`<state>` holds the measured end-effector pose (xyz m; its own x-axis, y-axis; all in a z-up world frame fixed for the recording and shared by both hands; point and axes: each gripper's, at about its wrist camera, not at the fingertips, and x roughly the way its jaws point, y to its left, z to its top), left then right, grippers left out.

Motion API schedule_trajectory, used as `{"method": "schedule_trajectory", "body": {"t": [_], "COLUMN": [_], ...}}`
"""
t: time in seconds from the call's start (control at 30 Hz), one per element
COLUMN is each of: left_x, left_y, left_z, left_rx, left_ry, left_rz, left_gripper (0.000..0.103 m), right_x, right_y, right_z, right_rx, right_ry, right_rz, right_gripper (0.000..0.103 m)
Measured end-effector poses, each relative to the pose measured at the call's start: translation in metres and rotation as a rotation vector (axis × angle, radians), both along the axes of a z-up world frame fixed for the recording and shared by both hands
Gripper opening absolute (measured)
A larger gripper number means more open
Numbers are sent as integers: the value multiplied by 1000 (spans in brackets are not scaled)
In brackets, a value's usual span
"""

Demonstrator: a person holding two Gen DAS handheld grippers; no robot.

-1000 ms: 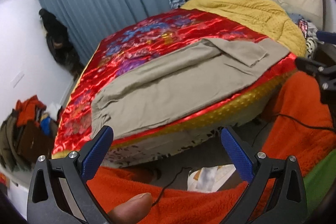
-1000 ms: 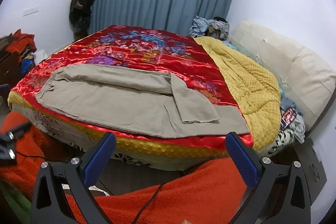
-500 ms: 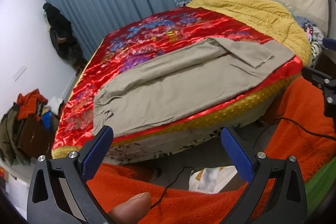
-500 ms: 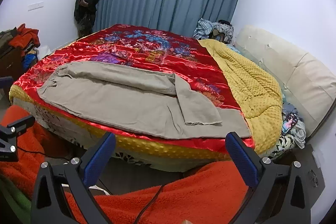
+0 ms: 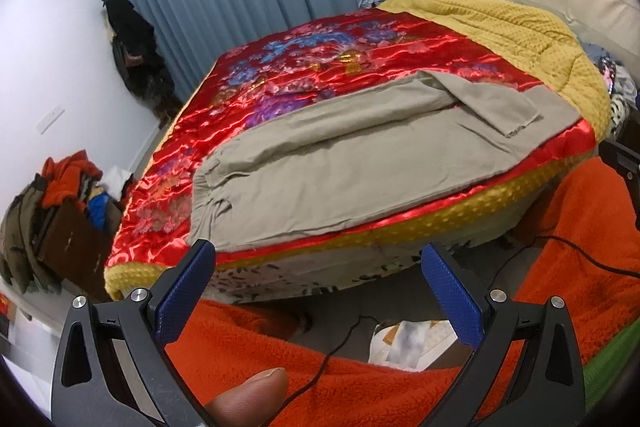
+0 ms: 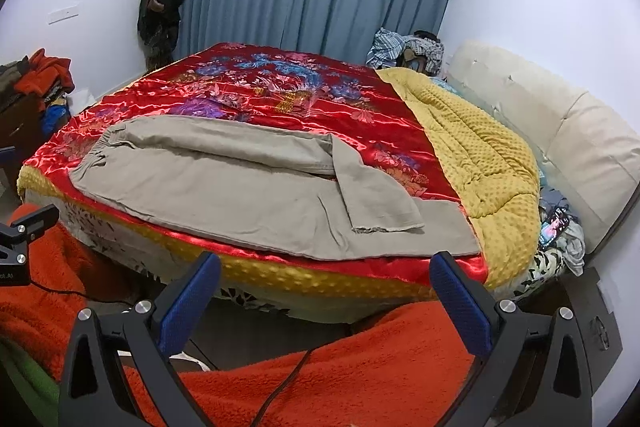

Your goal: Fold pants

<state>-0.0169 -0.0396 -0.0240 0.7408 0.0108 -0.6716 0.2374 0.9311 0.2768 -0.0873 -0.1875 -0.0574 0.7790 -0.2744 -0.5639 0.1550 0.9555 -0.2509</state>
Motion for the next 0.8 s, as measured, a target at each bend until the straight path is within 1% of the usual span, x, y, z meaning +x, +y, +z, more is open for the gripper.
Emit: {"method": "schedule_trajectory", "body": {"t": [0.4, 0.8], "left_x": [3, 6], "left_y": [9, 14], "left_z": [3, 3], "left_rx": [-37, -73], "left_ry": [10, 27], "left_rz": [17, 23], "left_gripper": [103, 103], "right_x": [-2, -2], "right_y": [-6, -6], "right_z": [4, 4], "right_rx": [20, 22], "right_ry": [-22, -16], "right_rz": [-23, -25], "right_gripper": [103, 103]}}
